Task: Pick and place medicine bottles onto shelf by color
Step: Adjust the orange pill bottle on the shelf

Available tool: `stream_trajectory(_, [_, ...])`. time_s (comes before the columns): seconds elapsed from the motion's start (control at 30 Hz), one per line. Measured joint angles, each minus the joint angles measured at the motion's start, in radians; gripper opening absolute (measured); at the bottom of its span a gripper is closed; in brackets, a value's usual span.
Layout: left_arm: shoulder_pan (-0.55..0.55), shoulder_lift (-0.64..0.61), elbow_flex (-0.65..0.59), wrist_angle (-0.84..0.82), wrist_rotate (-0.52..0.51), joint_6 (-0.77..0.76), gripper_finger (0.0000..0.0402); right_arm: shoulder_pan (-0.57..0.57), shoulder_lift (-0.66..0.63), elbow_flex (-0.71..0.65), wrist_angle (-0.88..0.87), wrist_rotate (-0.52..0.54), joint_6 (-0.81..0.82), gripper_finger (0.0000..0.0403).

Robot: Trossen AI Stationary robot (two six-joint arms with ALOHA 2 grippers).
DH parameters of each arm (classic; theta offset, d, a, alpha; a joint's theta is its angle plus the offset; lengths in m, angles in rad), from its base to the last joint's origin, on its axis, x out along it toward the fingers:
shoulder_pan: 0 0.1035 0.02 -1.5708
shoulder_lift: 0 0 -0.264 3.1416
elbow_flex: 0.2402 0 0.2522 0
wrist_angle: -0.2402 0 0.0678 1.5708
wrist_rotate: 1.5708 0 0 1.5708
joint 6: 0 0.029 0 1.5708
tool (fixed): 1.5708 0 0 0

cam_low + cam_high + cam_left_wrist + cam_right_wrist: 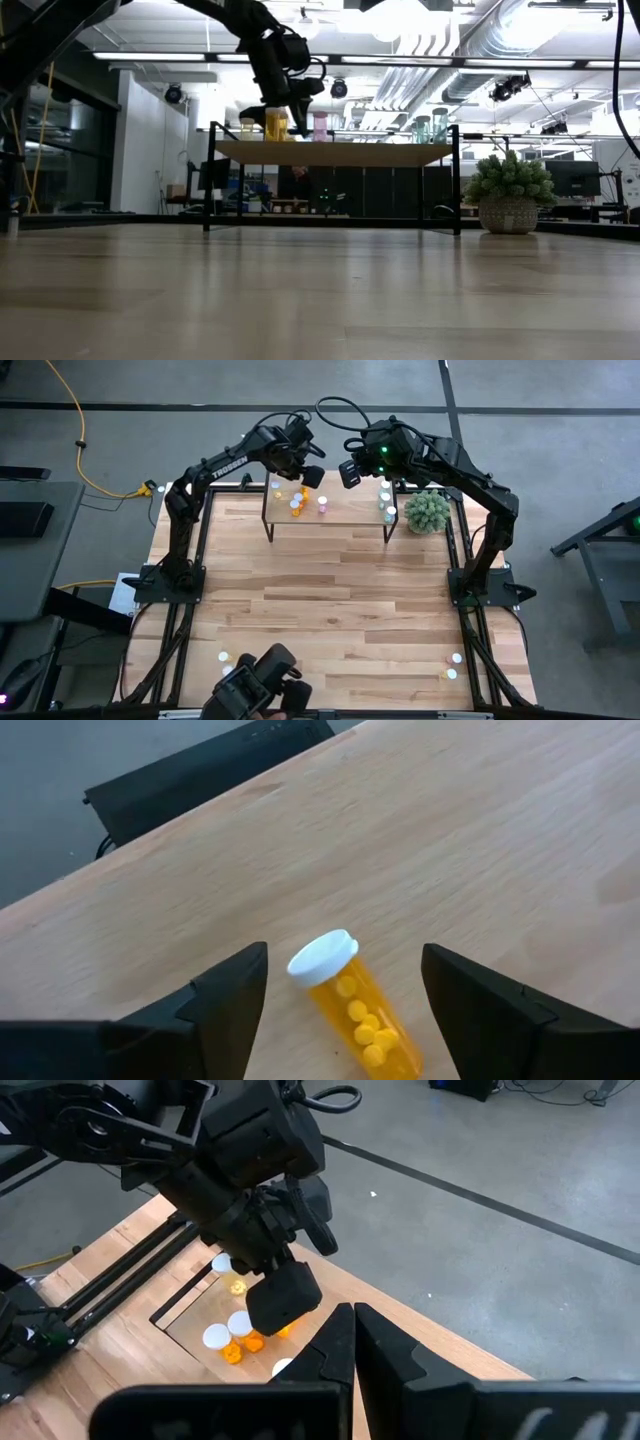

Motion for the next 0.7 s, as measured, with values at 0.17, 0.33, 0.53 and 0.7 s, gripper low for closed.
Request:
stream_trajectory(0.17, [-0.006, 0.003, 0.0, 0.002, -0.016, -0.001, 0.0253, 0.0, 0.0, 0.0, 0.0, 0.0, 0.0, 0.0])
stream_trajectory(0.33, [-0.005, 0.003, 0.0, -0.017, -0.027, -0.021, 0.0252, 0.0, 0.0, 0.0, 0.0, 0.0, 0.001, 0.0])
stream_trajectory(0.53, [-0.005, 0.007, 0.0, -0.036, -0.059, -0.02, 0.0252, 0.0, 0.0, 0.0, 0.0, -0.001, 0.004, 0.0])
stream_trajectory(0.7, [-0.005, 0.007, 0.0, -0.038, -0.074, -0.019, 0.0252, 0.0, 0.0, 0.0, 0.0, -0.001, 0.018, 0.0])
